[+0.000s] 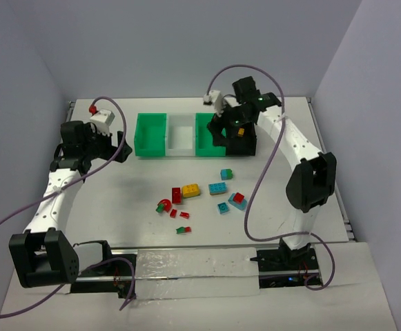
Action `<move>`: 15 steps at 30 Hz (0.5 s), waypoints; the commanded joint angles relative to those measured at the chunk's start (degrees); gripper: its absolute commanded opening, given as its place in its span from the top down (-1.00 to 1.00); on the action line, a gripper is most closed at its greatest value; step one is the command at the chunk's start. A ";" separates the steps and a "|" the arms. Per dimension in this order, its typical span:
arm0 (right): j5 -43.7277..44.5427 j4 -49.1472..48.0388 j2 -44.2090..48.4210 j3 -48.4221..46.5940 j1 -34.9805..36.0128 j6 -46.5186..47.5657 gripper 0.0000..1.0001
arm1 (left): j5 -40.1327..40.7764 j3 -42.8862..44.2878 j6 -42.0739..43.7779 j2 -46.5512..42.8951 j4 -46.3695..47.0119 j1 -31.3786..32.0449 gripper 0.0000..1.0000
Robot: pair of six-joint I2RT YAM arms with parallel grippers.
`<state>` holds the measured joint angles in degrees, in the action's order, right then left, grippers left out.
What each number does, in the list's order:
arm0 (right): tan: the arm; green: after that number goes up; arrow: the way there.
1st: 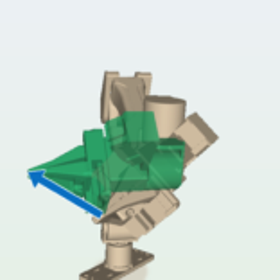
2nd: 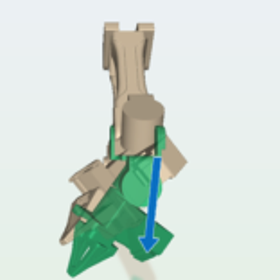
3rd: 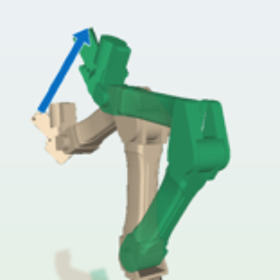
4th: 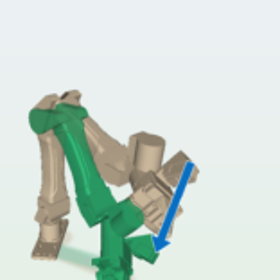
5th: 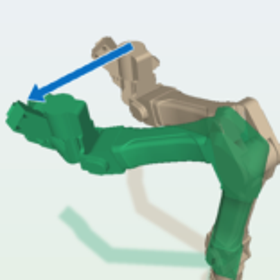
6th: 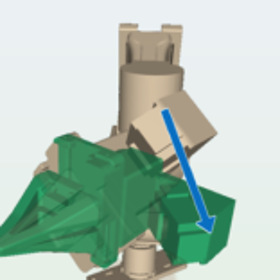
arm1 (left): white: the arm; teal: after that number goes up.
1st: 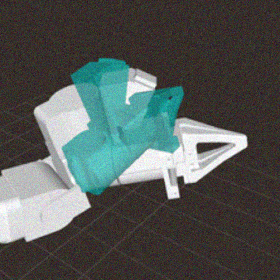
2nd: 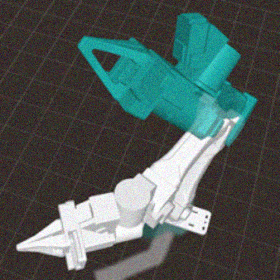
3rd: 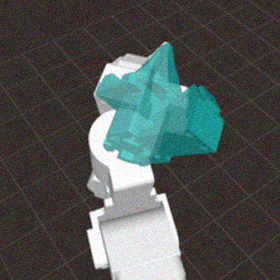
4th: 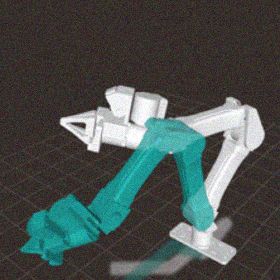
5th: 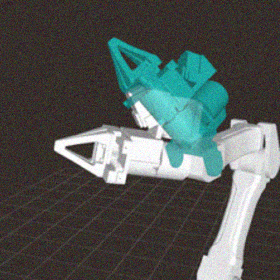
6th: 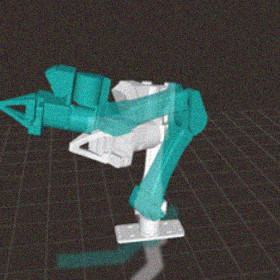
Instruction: Sort the legos into containers by color
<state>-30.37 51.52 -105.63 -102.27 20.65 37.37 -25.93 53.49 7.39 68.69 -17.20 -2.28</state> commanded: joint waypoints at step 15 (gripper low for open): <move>-4.65 2.73 -3.22 12.01 21.01 25.73 -0.98 | -28.99 0.87 2.23 -2.29 -4.03 -6.50 -0.98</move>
<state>-35.70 58.49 -108.07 -91.19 40.17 61.68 -49.10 53.06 8.68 67.07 -20.59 -7.88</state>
